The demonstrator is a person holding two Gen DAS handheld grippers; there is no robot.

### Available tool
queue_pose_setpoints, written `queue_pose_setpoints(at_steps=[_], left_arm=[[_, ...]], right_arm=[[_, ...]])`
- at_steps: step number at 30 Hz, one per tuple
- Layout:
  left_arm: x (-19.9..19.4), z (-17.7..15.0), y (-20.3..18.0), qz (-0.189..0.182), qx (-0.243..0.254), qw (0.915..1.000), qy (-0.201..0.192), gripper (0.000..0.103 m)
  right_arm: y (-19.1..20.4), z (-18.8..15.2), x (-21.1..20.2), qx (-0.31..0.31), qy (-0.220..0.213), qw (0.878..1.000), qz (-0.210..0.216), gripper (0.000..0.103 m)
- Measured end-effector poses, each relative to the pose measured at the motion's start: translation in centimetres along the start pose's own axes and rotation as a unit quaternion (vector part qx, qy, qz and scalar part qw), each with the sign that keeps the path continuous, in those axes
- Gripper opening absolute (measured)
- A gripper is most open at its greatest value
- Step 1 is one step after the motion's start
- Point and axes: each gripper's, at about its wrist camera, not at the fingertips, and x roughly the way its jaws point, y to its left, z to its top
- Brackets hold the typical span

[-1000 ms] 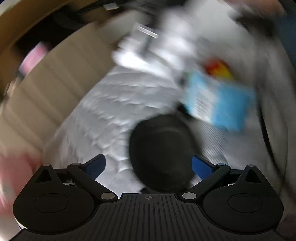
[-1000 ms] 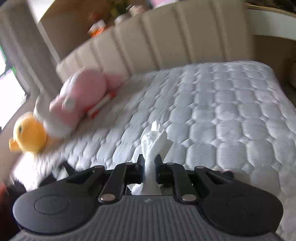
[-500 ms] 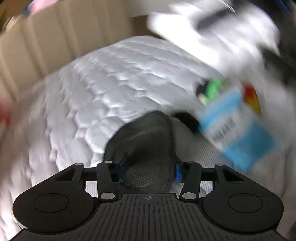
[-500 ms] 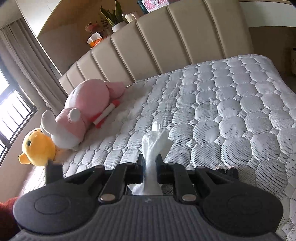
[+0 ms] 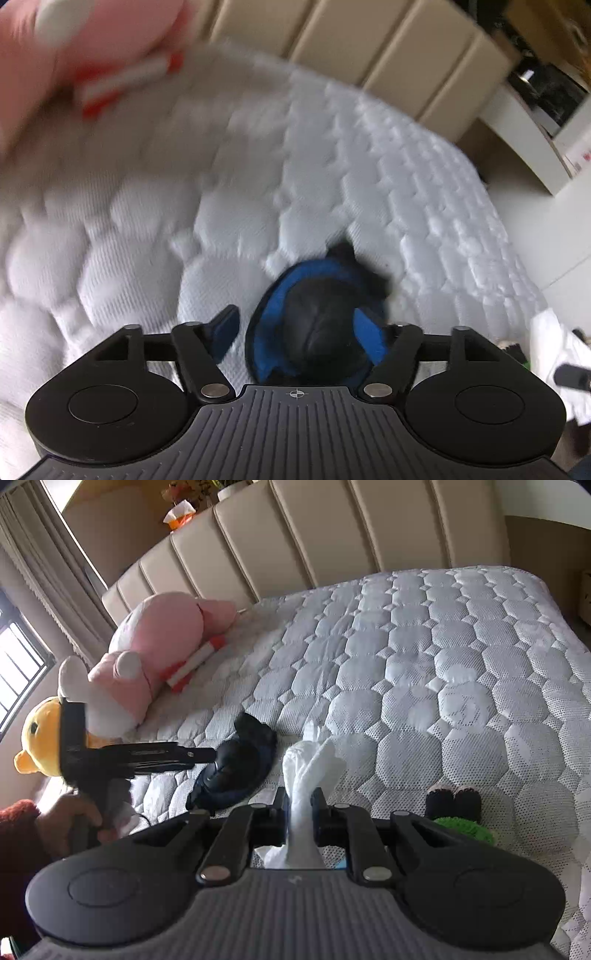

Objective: Organize soft objects
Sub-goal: 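Grasp the blue-and-black knee pad with the left tool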

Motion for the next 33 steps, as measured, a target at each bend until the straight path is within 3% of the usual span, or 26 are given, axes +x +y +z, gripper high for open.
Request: queue_pose_setpoints(at_steps=[2, 5, 8, 11, 15, 17, 19, 22, 24, 25, 27, 28, 30, 32, 33], left_arm=[[1.3, -0.2, -0.4, -0.005, 0.010, 0.9999, 0.007, 0.089], [1.6, -0.6, -3.3, -0.010, 0.098, 0.9951, -0.010, 0.094], [3.8, -1.3, -6.4, 0.001, 0.201, 0.9796, 0.009, 0.094], [4.7, -3.1, -8.5, 0.018, 0.269, 0.9629, 0.005, 0.094], [3.8, -5.1, -10.3, -0.071, 0.332, 0.9405, 0.016, 0.094], [3.4, -5.7, -10.6, -0.107, 0.336, 0.9355, 0.029, 0.094], [2.7, -6.0, -10.9, -0.110, 0.337, 0.9343, 0.041, 0.094], [1.3, -5.5, -10.7, -0.026, 0.313, 0.9476, 0.061, 0.097], [0.4, -4.8, -9.8, 0.065, 0.237, 0.9651, 0.091, 0.100], [-0.3, -4.8, -9.0, 0.077, 0.185, 0.9743, 0.102, 0.100], [-1.7, -5.3, -6.7, 0.021, 0.083, 0.9904, 0.109, 0.101], [-1.7, -5.8, -5.7, -0.003, 0.044, 0.9917, 0.121, 0.101], [-1.6, -6.8, -3.8, -0.052, -0.034, 0.9876, 0.145, 0.101], [-0.9, -7.1, -3.4, -0.059, -0.035, 0.9862, 0.151, 0.101], [-0.8, -6.9, -3.5, -0.060, -0.028, 0.9864, 0.150, 0.102]], right_arm=[[0.3, -0.1, 0.3, -0.005, 0.005, 1.000, -0.003, 0.016], [0.3, -0.4, 0.7, -0.013, 0.014, 1.000, -0.011, 0.016], [0.2, -0.5, 1.1, -0.014, 0.020, 1.000, -0.019, 0.016], [0.1, -0.6, 1.4, -0.020, 0.024, 0.999, -0.029, 0.013], [0.2, -0.8, 1.9, -0.027, 0.029, 0.999, -0.036, 0.010], [0.4, -0.8, 1.9, -0.031, 0.030, 0.998, -0.037, 0.010], [0.7, -0.6, 2.1, -0.037, 0.033, 0.998, -0.038, 0.010], [1.6, 0.6, 3.6, -0.071, 0.040, 0.995, -0.057, 0.010], [2.4, 1.8, 5.6, -0.105, 0.033, 0.991, -0.072, 0.010], [2.5, 2.5, 6.9, -0.102, 0.033, 0.992, -0.065, 0.010], [2.0, 3.9, 10.0, -0.070, 0.046, 0.996, -0.041, 0.010], [1.7, 4.5, 11.5, -0.057, 0.052, 0.996, -0.035, 0.010], [1.0, 4.8, 13.5, -0.061, 0.067, 0.993, -0.070, 0.010], [0.3, 4.6, 13.9, -0.076, 0.070, 0.988, -0.113, 0.010], [-0.5, 4.3, 13.8, -0.068, 0.075, 0.988, -0.112, 0.011]])
